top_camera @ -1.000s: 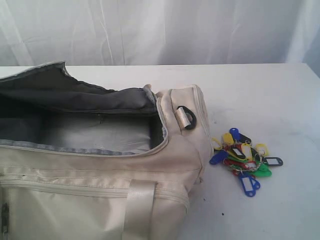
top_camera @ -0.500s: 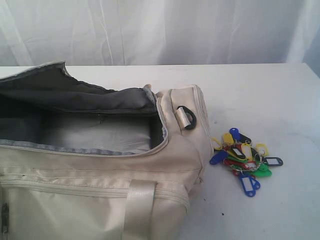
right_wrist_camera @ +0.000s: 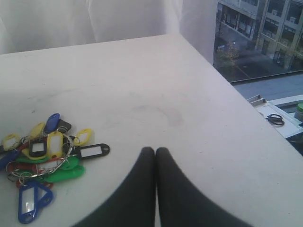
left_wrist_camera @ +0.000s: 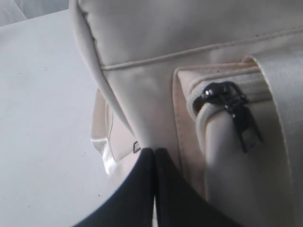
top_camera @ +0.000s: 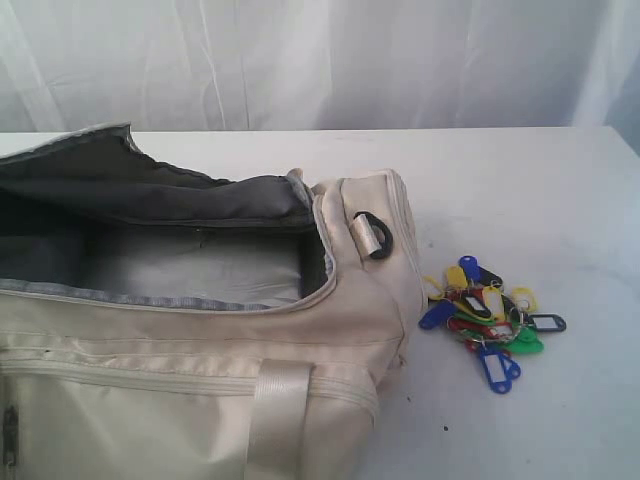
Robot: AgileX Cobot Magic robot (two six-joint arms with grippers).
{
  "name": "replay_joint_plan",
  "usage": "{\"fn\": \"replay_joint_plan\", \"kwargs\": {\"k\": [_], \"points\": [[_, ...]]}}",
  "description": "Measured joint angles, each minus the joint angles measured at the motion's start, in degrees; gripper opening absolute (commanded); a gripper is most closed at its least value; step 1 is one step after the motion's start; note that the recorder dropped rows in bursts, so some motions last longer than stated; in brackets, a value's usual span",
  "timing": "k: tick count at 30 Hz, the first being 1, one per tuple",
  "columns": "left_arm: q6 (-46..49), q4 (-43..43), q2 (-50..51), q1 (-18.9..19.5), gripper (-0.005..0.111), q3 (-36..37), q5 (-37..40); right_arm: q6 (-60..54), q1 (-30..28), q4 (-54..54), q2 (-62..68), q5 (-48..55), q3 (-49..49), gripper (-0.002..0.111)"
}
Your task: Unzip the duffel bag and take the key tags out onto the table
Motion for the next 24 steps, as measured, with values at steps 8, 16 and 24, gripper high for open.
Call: {"fn": "replay_joint_plan", "kwargs": {"k": [8,16,24], "points": [[0.00,0.00,0.00,0.00,0.000,0.00,0.00,-7.32,0.00,0.70,0.00,0.00,0.00,0.000],[0.00,0.00,0.00,0.00,0.000,0.00,0.00,-13.59,0.00,4.91,0.00,0.00,0.00,0.000],[0.00,0.00,0.00,0.00,0.000,0.00,0.00,-11.19,0.00,6.69,0.00,0.00,0.00,0.000]]}}
